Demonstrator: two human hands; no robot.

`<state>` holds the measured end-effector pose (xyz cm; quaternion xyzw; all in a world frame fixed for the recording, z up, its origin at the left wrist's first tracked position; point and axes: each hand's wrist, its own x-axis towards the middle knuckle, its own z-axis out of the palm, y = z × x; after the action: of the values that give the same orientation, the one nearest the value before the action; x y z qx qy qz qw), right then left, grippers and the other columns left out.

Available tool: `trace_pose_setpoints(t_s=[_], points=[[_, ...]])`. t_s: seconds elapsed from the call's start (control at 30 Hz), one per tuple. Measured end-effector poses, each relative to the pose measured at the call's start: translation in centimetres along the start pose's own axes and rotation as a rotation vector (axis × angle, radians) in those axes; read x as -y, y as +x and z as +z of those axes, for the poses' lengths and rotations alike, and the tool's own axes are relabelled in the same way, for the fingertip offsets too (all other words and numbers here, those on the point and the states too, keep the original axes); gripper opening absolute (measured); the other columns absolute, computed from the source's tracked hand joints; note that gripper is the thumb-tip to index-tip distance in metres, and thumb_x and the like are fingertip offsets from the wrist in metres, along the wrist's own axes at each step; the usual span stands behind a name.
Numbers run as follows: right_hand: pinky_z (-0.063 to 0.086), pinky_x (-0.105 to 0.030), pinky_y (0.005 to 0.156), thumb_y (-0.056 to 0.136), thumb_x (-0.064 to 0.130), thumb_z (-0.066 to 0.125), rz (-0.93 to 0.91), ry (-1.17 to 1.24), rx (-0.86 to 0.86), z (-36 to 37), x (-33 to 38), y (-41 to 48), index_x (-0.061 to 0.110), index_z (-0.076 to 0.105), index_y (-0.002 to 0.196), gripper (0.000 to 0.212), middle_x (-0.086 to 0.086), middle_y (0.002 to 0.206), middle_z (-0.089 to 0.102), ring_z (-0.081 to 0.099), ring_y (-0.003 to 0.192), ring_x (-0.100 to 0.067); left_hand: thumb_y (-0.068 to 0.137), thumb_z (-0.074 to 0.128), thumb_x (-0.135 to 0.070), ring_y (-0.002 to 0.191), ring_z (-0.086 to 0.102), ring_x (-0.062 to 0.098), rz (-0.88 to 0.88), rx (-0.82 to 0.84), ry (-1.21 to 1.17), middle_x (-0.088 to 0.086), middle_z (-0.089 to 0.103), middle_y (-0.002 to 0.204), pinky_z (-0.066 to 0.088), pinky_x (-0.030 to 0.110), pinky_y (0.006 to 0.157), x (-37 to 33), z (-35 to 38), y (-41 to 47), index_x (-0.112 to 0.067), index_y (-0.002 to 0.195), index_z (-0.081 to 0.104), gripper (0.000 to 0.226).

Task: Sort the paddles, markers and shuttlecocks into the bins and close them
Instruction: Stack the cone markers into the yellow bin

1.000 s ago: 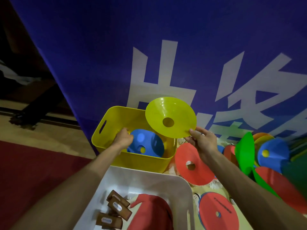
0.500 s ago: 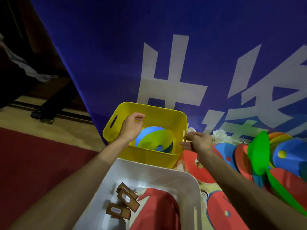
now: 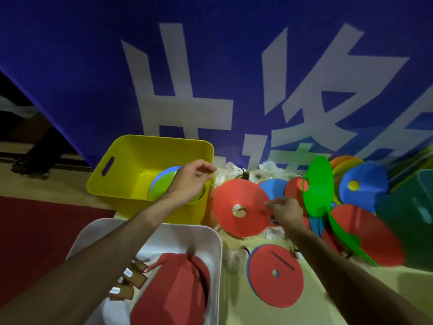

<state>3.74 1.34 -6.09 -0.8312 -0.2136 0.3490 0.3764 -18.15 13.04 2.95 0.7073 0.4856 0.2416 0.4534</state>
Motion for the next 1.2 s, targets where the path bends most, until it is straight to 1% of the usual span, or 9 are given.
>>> trace_pose_setpoints(t_s=[0.1, 0.23, 0.4, 0.53, 0.67, 0.77, 0.9, 1.07, 1.2], points=[[0.059, -0.045, 0.058, 0.079, 0.029, 0.076, -0.007, -0.068, 0.006, -0.8, -2.5, 0.4, 0.008, 0.06, 0.062, 0.031, -0.015, 0.073, 0.069, 0.066, 0.052, -0.027, 0.085, 0.051, 0.008, 0.086, 0.065, 0.017, -0.007, 0.031, -0.002, -0.005, 0.067, 0.087, 0.048, 0.023, 0.076, -0.6, 2.3, -0.4, -0.024, 0.084, 0.064, 0.035], [0.057, -0.047, 0.05, 0.079, 0.033, 0.075, 0.001, -0.124, 0.106, -0.5, -4.0, 0.9, 0.007, 0.051, 0.057, 0.042, -0.018, 0.056, 0.062, 0.066, 0.05, -0.031, 0.084, 0.05, 0.01, 0.085, 0.065, 0.017, -0.03, 0.068, -0.014, -0.005, 0.068, 0.086, 0.049, 0.019, 0.075, -1.0, 4.7, -1.1, -0.025, 0.08, 0.063, 0.038], [0.048, -0.024, 0.037, 0.08, 0.029, 0.075, 0.024, -0.132, 0.19, 0.6, -5.2, 1.7, 0.005, 0.058, 0.063, 0.033, -0.007, 0.048, 0.058, 0.057, 0.034, -0.015, 0.084, 0.051, 0.011, 0.085, 0.065, 0.016, -0.061, 0.058, -0.009, 0.001, 0.068, 0.087, 0.047, 0.019, 0.074, -0.8, 6.3, -1.3, -0.018, 0.083, 0.066, 0.033], [0.052, -0.026, 0.042, 0.079, 0.02, 0.075, 0.067, -0.117, 0.176, 1.6, -5.8, 2.2, 0.006, 0.061, 0.065, 0.025, -0.012, 0.055, 0.063, 0.058, 0.04, -0.02, 0.084, 0.049, 0.012, 0.076, 0.063, 0.009, -0.066, 0.053, -0.018, 0.003, 0.066, 0.084, 0.046, 0.015, 0.068, -0.9, 6.9, -1.7, -0.017, 0.083, 0.066, 0.033], [0.058, -0.045, 0.071, 0.075, 0.022, 0.077, 0.027, -0.085, 0.065, 2.2, -6.5, 2.3, 0.017, 0.056, 0.068, 0.023, -0.016, 0.079, 0.07, 0.068, 0.07, -0.03, 0.086, 0.046, 0.013, 0.077, 0.063, 0.01, -0.061, 0.068, -0.019, 0.005, 0.066, 0.085, 0.046, 0.01, 0.065, -0.7, 6.8, -1.7, -0.012, 0.088, 0.066, 0.032], [0.056, -0.05, 0.075, 0.076, 0.022, 0.075, -0.062, -0.046, 0.004, 1.5, -6.7, 1.9, 0.022, 0.061, 0.081, 0.015, -0.012, 0.084, 0.072, 0.07, 0.08, -0.034, 0.087, 0.044, 0.013, 0.076, 0.063, 0.01, -0.059, 0.07, -0.055, 0.006, 0.066, 0.086, 0.046, 0.007, 0.063, -0.5, 7.0, -1.8, -0.007, 0.091, 0.066, 0.03], [0.057, -0.05, 0.071, 0.079, 0.018, 0.071, -0.213, 0.004, -0.034, -0.8, -5.6, 0.6, 0.023, 0.066, 0.084, 0.009, -0.007, 0.074, 0.071, 0.07, 0.07, -0.029, 0.087, 0.044, 0.013, 0.067, 0.062, 0.003, -0.056, 0.066, -0.127, 0.001, 0.065, 0.08, 0.046, 0.008, 0.061, -0.8, 7.5, -1.8, -0.013, 0.084, 0.064, 0.033], [0.051, -0.013, 0.056, 0.087, 0.012, 0.065, -0.308, 0.041, -0.153, -5.1, -2.8, -1.1, 0.013, 0.068, 0.092, 0.006, -0.008, 0.076, 0.07, 0.065, 0.062, -0.017, 0.085, 0.041, 0.015, 0.072, 0.061, 0.008, -0.03, -0.036, -0.232, 0.002, 0.063, 0.079, 0.048, 0.015, 0.065, -2.3, 8.1, -1.4, -0.01, 0.091, 0.063, 0.034], [0.057, -0.03, 0.052, 0.089, 0.012, 0.063, -0.334, 0.18, -0.209, -8.3, -1.6, -1.0, 0.015, 0.065, 0.091, 0.004, -0.007, 0.075, 0.071, 0.068, 0.052, -0.014, 0.086, 0.047, 0.006, 0.085, 0.062, 0.018, 0.022, -0.252, -0.284, 0.001, 0.063, 0.086, 0.05, 0.03, 0.074, -3.0, 8.7, -1.0, -0.017, 0.094, 0.063, 0.029]])
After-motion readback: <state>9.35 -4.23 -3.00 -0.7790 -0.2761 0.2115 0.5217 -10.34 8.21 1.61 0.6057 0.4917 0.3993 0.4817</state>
